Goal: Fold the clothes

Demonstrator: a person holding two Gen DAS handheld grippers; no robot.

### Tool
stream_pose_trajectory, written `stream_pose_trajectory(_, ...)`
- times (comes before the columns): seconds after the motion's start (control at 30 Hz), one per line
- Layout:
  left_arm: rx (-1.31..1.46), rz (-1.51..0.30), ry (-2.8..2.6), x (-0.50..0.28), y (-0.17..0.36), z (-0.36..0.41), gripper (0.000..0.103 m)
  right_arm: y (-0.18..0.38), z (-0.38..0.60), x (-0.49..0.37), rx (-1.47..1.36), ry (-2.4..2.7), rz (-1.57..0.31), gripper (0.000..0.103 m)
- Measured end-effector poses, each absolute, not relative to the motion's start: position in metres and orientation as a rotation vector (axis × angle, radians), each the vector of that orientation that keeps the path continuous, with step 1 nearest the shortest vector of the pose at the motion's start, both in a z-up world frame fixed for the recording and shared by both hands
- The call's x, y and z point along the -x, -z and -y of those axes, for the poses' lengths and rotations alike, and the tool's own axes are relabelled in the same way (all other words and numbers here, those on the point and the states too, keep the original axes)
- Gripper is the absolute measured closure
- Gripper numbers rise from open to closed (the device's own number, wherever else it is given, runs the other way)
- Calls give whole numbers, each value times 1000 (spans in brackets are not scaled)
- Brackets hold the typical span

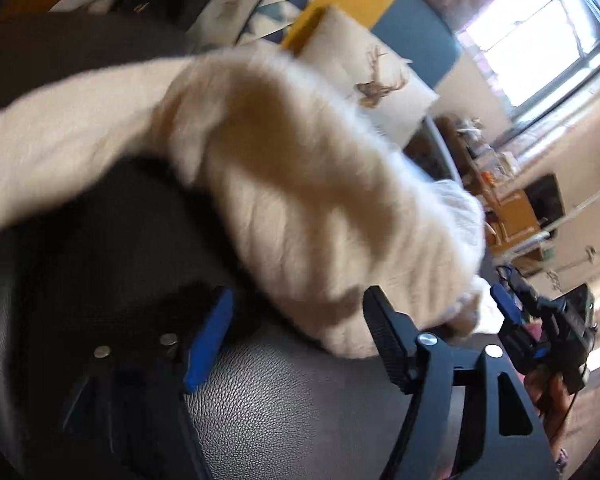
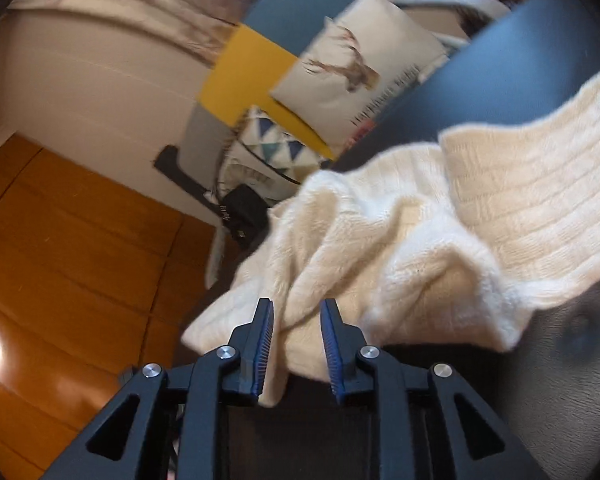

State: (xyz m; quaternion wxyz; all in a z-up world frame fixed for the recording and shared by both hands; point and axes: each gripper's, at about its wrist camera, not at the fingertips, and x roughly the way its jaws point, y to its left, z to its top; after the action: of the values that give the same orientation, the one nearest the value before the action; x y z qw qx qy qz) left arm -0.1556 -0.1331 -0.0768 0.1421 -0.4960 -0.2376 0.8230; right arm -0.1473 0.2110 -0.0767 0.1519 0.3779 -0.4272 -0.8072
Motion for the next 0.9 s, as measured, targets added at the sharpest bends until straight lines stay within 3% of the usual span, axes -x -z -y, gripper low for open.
stream_pose_trajectory(0.07,1411,650,-2394,154,80,126,23,88,-203,163,-1185,2313,1225,76)
stream_pose_trajectory(0.3,1394,525,-2560,168,90,102,19,122,-186,179,-1249,2205,1373,76)
stream_pose_trajectory(0.37,1399,480,-2618,175,93,93,16,127,-182,177,-1214,2156,1396,97)
stream_pose_trajectory(0.5,1401,450,-2681,182,96,85,16,123,-181,160,-1159,2155,1361,98)
stream_pose_trajectory(0.53,1389,449,-2675,182,95,85,29,120,-183,154,-1134,2153,1366,98)
stream_pose_trajectory(0.57,1374,449,-2667,181,95,86,70,117,-186,147,-1109,2155,1368,98)
stream_pose_trajectory(0.6,1383,467,-2652,181,96,88,87,112,-189,140,-1084,2162,1367,98)
stream_pose_trajectory(0.77,1367,719,-2520,172,95,116,95,85,-203,111,-940,2158,1387,99)
stream_pose_trajectory(0.9,1288,777,-2460,156,78,137,95,52,-210,89,-822,2120,1331,99)
